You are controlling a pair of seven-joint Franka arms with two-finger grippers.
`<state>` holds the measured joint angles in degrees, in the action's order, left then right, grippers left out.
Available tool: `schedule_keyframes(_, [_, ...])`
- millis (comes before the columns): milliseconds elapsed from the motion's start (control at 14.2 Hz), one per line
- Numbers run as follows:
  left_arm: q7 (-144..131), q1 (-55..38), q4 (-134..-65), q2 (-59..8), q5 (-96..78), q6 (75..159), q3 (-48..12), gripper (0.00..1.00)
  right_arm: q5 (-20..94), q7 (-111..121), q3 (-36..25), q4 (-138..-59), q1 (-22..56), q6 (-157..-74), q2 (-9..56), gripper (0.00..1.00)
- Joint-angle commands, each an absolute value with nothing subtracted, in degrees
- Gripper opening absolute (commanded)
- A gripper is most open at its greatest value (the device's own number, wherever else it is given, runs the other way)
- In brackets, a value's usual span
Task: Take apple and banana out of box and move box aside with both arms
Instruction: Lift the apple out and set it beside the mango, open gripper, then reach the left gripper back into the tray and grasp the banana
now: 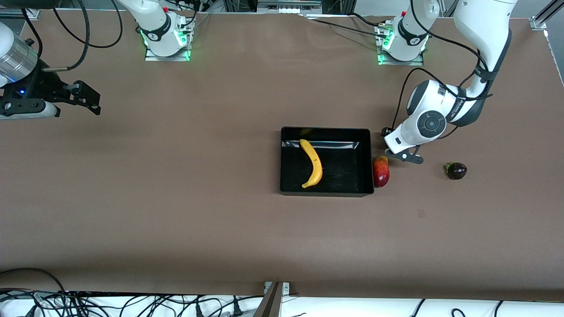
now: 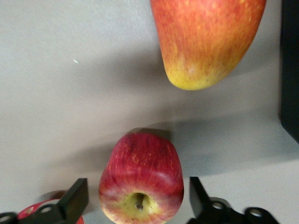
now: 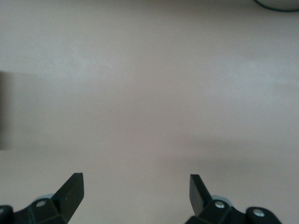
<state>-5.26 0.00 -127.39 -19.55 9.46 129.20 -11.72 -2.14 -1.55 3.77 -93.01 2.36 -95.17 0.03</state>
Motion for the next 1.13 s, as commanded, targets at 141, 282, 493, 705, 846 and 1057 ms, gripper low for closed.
schedule_keyframes(141, [-5.0,-2.9,-108.2,-17.5,9.1,108.2,-13.7,1.00,-1.5,-1.7,4.5,-92.8,1.7,-94.4,-0.6,1.00])
schedule_keyframes(282, [-5.3,-5.7,-96.2,-21.5,6.1,101.9,-14.3,1.00,-1.5,-1.7,4.5,-92.8,1.7,-94.4,-0.6,1.00])
schedule_keyframes(493, [-9.2,-10.7,-86.9,-28.5,0.3,102.1,-14.3,1.00,-1.5,-1.7,4.5,-92.8,1.7,-94.4,-0.6,1.00])
schedule_keyframes(705, [-21.0,-16.4,-84.8,-34.4,1.2,109.9,-14.1,1.00,-1.4,-1.7,4.6,-92.7,1.7,-94.5,-0.6,1.00])
schedule_keyframes(846, [-24.7,-17.5,-86.0,-38.4,1.4,115.2,-14.1,1.00,-1.4,-1.7,4.6,-92.7,1.7,-94.5,-0.6,1.00])
schedule_keyframes(1057, [-27.9,-20.5,-86.2,-41.7,1.3,120.7,-14.1,1.00,-1.4,-1.7,4.3,-92.8,1.7,-94.3,-0.6,1.00])
